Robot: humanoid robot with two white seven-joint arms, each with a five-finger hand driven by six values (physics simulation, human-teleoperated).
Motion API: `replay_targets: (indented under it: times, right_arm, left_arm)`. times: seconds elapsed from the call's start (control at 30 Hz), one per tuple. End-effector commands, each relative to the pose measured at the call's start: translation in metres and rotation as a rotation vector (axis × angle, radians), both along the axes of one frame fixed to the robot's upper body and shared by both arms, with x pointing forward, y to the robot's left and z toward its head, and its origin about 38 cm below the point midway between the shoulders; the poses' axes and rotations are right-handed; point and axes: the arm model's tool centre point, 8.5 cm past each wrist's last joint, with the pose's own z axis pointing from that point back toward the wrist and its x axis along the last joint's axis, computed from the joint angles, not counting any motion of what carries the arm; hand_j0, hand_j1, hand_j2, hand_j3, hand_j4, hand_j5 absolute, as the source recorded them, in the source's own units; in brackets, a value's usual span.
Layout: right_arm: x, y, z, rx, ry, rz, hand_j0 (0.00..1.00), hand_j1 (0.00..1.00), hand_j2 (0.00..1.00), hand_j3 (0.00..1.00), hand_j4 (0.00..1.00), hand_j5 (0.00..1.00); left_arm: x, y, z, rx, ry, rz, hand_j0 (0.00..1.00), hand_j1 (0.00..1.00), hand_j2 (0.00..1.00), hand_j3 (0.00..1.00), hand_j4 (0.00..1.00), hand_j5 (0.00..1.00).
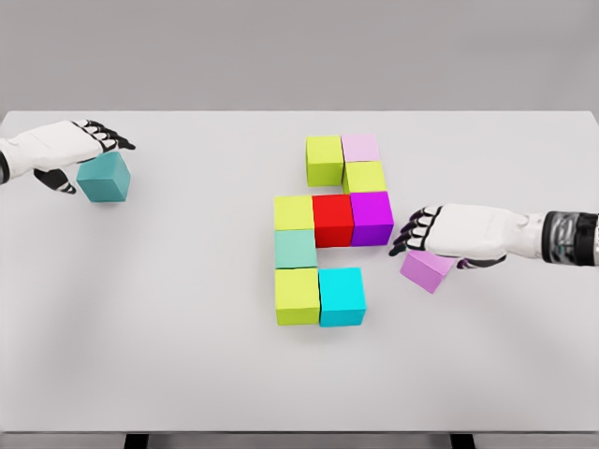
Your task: Assemble the squares on the desktop into the number 2
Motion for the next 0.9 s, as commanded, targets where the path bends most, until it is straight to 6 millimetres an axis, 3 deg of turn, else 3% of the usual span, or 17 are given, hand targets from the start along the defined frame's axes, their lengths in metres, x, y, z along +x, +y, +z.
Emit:
replay_targets:
  times: [0.0,0.17,0.47,0.63,0.87]
  right_arm:
    - [-0.001,0.003,-0.004,-0.001,0.008,0.003,0.9,0.9,0.9,0.9,0.9,0.9]
    - [0.0,0.002,-0.009,-0.007,0.018,-0.002,0.9,0.9,0.9,0.9,0.9,0.9]
    - [0.004,0.004,-0.018,-0.012,0.026,-0.011,0.9,0.9,0.9,0.9,0.9,0.9]
    - [0.004,0.004,-0.019,-0.02,0.022,-0.01,0.9,0.9,0.9,0.9,0.9,0.9]
    - [0.004,0.003,-0.022,-0.054,0.013,-0.009,0.74,0.74,0.74,0.74,0.74,0.74]
  left_arm:
    - [0.0,-0.003,-0.001,-0.004,0.002,-0.007,1.0,1.0,1.0,1.0,1.0,1.0]
    - [0.0,-0.006,-0.004,0.001,0.01,-0.015,1.0,1.0,1.0,1.0,1.0,1.0]
    - [-0.002,-0.004,-0.008,0.039,0.046,-0.013,0.65,0.65,0.65,0.65,0.65,0.65]
    - [0.0,-0.004,-0.004,0.039,0.037,-0.012,0.65,0.65,0.65,0.65,0.65,0.65]
    - [0.005,-0.013,0.0,0.03,0.025,-0.024,0.65,0.65,0.65,0.65,0.65,0.65]
